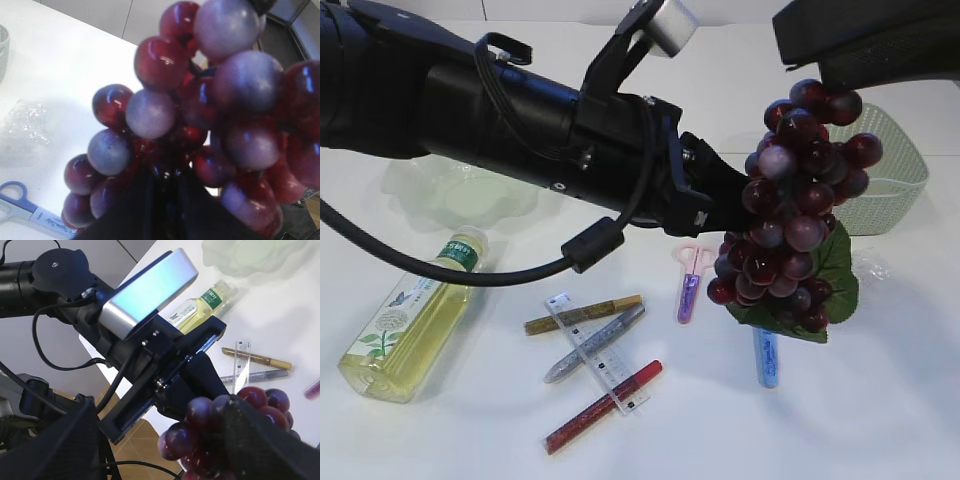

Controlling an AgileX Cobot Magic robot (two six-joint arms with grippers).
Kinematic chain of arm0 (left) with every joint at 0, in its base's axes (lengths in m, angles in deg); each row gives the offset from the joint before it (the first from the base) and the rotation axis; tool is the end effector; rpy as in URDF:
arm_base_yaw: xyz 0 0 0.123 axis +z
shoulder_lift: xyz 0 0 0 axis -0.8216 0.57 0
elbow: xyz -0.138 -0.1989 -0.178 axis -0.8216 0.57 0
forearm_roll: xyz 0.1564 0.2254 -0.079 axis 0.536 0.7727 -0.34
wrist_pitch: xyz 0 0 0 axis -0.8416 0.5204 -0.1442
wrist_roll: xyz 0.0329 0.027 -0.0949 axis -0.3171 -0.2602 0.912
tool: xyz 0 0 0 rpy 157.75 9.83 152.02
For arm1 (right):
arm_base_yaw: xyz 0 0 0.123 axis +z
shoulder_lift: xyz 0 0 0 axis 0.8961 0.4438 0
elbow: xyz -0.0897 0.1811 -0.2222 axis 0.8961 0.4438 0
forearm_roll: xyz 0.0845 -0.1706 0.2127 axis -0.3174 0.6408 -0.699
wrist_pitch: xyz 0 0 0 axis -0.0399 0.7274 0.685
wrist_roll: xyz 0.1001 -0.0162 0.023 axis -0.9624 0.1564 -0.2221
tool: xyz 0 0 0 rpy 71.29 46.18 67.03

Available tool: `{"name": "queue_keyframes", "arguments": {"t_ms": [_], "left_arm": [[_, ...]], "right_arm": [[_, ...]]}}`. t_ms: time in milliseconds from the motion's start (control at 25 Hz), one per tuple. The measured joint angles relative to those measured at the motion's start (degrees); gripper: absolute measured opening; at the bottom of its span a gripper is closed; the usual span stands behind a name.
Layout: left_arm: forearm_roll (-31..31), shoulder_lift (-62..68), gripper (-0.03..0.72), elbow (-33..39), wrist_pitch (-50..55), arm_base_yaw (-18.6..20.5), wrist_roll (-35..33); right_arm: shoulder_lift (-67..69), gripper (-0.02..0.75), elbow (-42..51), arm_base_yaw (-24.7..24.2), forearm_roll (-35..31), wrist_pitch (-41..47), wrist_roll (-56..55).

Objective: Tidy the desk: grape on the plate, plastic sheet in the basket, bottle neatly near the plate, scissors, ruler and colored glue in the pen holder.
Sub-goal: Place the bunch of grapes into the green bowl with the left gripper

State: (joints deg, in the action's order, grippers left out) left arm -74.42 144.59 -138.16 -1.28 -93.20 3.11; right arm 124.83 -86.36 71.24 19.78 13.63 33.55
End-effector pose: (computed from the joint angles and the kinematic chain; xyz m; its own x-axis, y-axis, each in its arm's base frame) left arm 0.2848 -0.3161 0.2591 -0.3917 0.3447 -0.8531 0.9197 0.1727 -0.3525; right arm 0.2438 0.1115 0.4100 -0.6671 -0.2105 -0.7146 -0.6809 0.5616 0.4702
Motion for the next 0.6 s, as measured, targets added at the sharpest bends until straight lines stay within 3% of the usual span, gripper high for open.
{"name": "queue_keyframes", "arguments": {"t_ms": [600], "left_arm": [[0.2,0.0,0.041,0.0,-0.2,0.0,0.9]], "right_arm": [[0.9,0.595,-4.6,0.0,2.2,-1.0,-0.6]]}}
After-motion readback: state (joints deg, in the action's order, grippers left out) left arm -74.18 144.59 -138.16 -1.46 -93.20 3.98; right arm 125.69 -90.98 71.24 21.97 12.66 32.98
